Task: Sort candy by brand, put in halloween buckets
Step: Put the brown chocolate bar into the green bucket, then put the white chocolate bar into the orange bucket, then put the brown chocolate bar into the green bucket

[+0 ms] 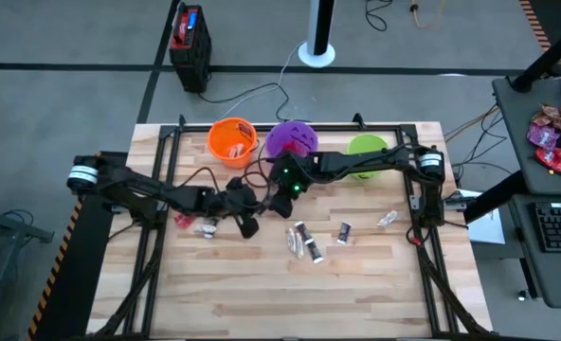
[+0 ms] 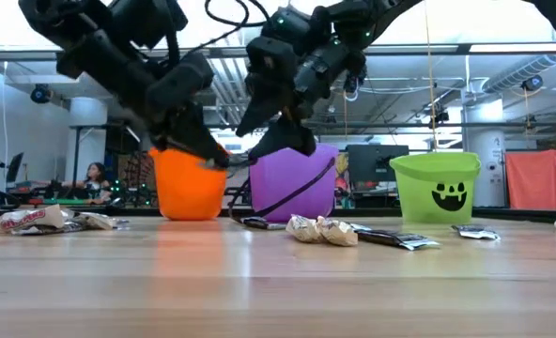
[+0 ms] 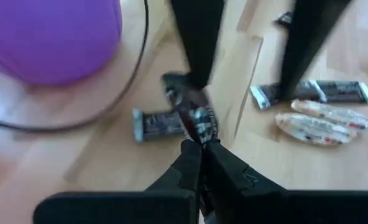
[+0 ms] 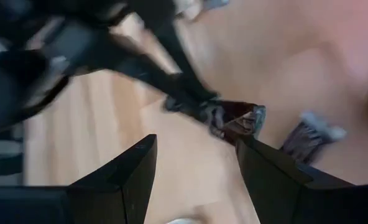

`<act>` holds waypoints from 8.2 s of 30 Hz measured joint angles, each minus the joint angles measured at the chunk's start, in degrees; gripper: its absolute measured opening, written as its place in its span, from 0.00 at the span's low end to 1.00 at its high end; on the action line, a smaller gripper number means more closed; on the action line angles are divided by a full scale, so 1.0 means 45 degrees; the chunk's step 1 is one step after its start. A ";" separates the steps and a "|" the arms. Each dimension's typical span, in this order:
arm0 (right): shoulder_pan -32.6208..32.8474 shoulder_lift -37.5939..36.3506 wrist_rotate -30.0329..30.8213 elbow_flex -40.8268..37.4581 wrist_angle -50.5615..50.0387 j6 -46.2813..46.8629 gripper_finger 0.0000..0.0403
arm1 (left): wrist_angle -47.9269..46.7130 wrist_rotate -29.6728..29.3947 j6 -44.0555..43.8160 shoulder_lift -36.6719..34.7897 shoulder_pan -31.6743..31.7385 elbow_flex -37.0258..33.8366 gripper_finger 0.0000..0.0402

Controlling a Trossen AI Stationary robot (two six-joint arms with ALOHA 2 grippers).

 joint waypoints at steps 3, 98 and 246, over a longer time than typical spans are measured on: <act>0.0022 -0.0019 0.0429 0.0000 0.0003 -0.0259 0.53 | -0.0424 -0.0163 0.0370 -0.0035 0.0000 0.0448 0.00; -0.4803 -0.3462 0.7098 0.1680 -1.3930 -0.1064 0.04 | -1.2181 0.3794 -0.0623 -0.2771 -0.0248 0.3542 0.00; 0.3545 -0.4323 0.3936 -0.6645 -0.5808 1.5012 0.48 | -1.0325 0.4077 0.4641 -0.0370 0.8403 1.2093 0.38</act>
